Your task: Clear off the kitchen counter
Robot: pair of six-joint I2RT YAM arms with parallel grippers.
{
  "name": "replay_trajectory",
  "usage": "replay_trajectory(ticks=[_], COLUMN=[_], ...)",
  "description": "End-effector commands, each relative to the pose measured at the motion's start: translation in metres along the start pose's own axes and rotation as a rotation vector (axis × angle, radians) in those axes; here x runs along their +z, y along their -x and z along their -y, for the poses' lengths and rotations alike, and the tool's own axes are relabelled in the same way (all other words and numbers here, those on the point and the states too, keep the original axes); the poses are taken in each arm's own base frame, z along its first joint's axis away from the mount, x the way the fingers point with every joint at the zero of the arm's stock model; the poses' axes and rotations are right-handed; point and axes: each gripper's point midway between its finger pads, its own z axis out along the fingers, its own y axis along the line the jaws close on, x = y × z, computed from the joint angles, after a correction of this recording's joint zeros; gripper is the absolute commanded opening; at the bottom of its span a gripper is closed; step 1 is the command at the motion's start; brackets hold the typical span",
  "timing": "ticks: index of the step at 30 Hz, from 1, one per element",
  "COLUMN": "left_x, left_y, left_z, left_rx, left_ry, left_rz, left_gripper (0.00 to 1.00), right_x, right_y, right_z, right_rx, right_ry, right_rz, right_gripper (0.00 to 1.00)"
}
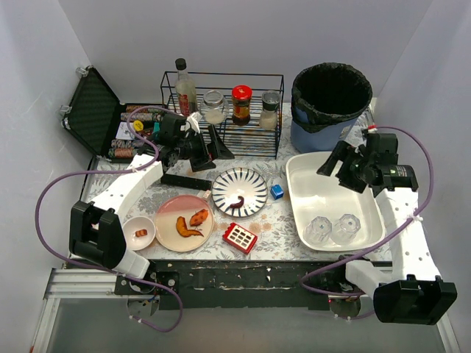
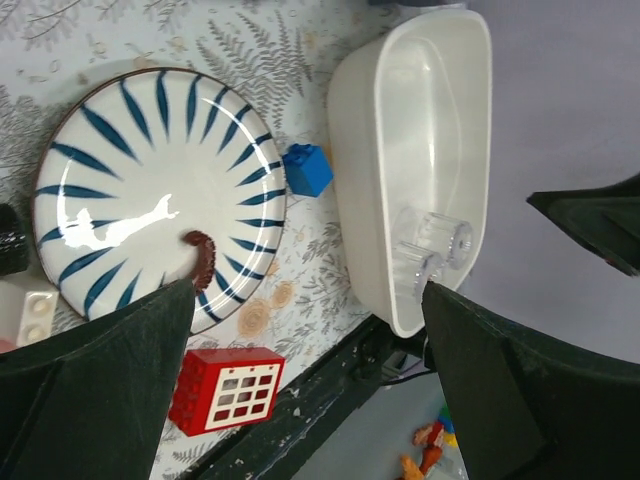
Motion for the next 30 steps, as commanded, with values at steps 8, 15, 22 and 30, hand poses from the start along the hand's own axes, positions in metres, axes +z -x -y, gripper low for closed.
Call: replay_trajectory(ticks=[8,15,22,30], left_x=[-0.02,-0.013,-0.003,0.019], left_y=[0.011,0.012,0.022,0.026], left_z=[-0.032,-0.032,-0.051,-0.068], left_rx=[0.019,0.041,0.104,0.23], left_ry=[0.206,0.186,0.23,0.291], left_rz=[0.1,0.086,0.132,0.109], left_gripper=[0.98,0.98,0.98,0.95], right_x=[0.013,0.032,0.064,0.102], right_y=[-0.029,-0.07,-0.106,-0.121], right_z=[-0.122,-0.164,-0.166,-0.147], right_rx=[-0.218,-0.253,-0.229,-0.185], right_ry=[0.328,0.473,0.487,0.424], right_rz=[-0.023,-0.122,-0.178,-0.178], right_gripper=[0.9,0.82,0.73,0.69])
